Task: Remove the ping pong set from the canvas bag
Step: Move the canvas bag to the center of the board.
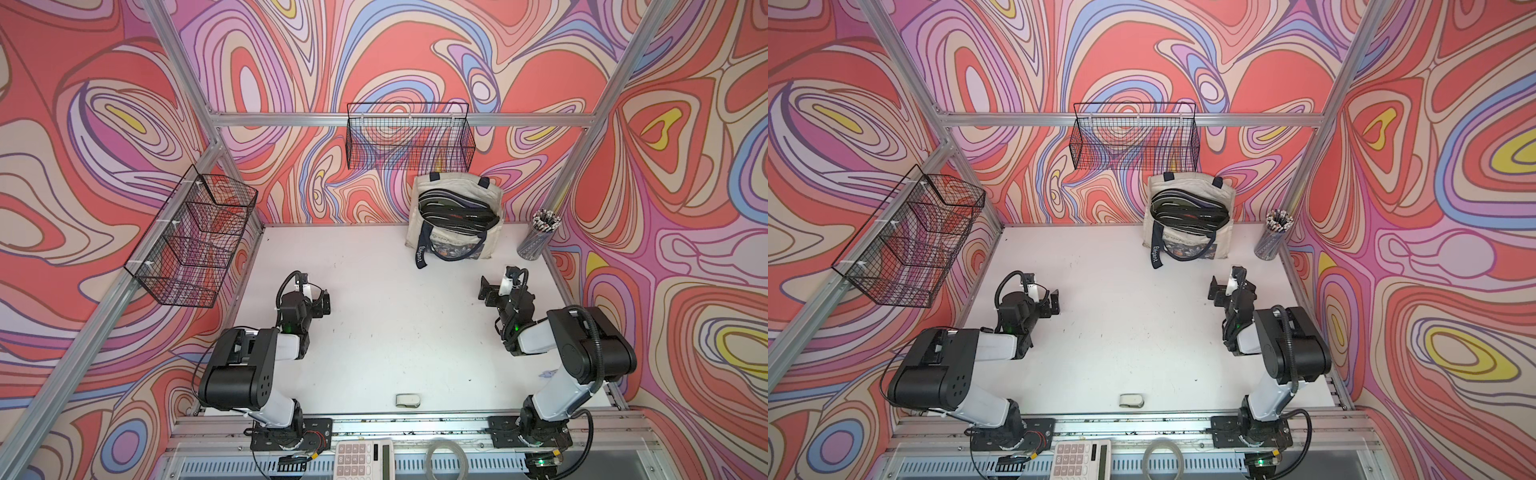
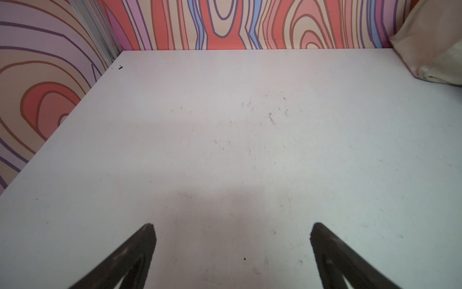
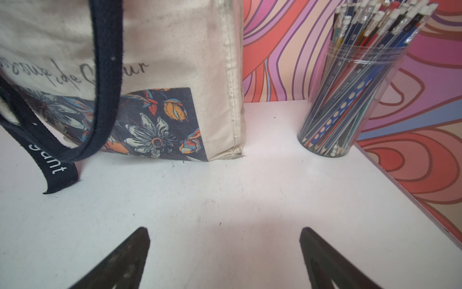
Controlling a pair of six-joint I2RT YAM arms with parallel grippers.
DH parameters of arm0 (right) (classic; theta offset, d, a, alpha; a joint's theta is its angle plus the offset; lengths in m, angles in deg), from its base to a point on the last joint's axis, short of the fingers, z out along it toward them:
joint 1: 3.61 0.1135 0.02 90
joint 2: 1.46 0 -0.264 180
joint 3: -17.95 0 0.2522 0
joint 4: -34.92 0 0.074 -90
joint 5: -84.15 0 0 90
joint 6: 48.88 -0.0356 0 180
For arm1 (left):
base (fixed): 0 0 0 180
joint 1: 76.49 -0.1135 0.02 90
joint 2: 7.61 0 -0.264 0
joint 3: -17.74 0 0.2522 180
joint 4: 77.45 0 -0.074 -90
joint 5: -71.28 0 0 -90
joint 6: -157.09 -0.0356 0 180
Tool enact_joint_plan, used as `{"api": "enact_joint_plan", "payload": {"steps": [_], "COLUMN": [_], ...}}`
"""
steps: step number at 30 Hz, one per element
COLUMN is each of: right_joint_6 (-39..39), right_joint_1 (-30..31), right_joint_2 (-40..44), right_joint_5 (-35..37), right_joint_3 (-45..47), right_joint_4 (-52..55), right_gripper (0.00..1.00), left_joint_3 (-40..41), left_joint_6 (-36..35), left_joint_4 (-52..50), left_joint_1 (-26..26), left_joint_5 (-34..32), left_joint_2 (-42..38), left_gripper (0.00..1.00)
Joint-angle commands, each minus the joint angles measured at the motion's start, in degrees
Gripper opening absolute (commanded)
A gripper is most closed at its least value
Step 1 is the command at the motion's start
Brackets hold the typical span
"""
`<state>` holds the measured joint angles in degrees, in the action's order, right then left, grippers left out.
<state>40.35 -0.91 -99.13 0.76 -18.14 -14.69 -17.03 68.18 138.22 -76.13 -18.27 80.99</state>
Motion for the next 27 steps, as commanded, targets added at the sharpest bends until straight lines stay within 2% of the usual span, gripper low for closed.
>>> {"api": "enact_joint_plan", "payload": {"steps": [1, 10, 17, 20, 23, 25, 27], "right_joint_6": [0.2, 0.0, 0.0, -1.8, -7.1, -11.3, -14.2], "right_joint_1": [-0.2, -0.2, -0.1, -0.2, -0.1, -0.1, 0.5], "right_joint_2": [-0.3, -0.4, 0.1, 3.8, 8.2, 9.3, 11.5], "right_joint_5": [0.0, -0.2, 1.2, 5.6, 11.8, 13.0, 12.2], "right_joint_3": [-0.5, -0.7, -0.4, -2.6, -9.9, -14.7, -15.5], "right_joint_4": [-0.6, -0.4, -0.7, 6.3, 25.1, 35.6, 38.8], "right_gripper": [0.98, 0.98, 0.98, 0.98, 0.98, 0.98, 0.98], "left_joint_3": [-1.2, -1.2, -0.7, 0.1, 1.9, 0.4, -2.5], "left_joint_6": [-0.7, -0.6, 0.6, 2.5, 5.5, 7.4, 9.8], "left_joint_4": [0.4, 0.3, 0.8, 0.9, -1.2, -9.7, -21.5], "left_joint_1": [-0.4, -0.5, -0.5, -0.4, 0.3, 1.2, 3.4], "left_joint_5": [0.8, 1.0, -1.7, -7.3, -17.5, -23.4, -30.1], "left_joint_2": [-0.2, -0.3, -0.6, -2.6, -7.9, -13.0, -18.3], "left_gripper": [1.0, 1.0, 1.0, 1.0, 1.0, 1.0, 1.0]}}
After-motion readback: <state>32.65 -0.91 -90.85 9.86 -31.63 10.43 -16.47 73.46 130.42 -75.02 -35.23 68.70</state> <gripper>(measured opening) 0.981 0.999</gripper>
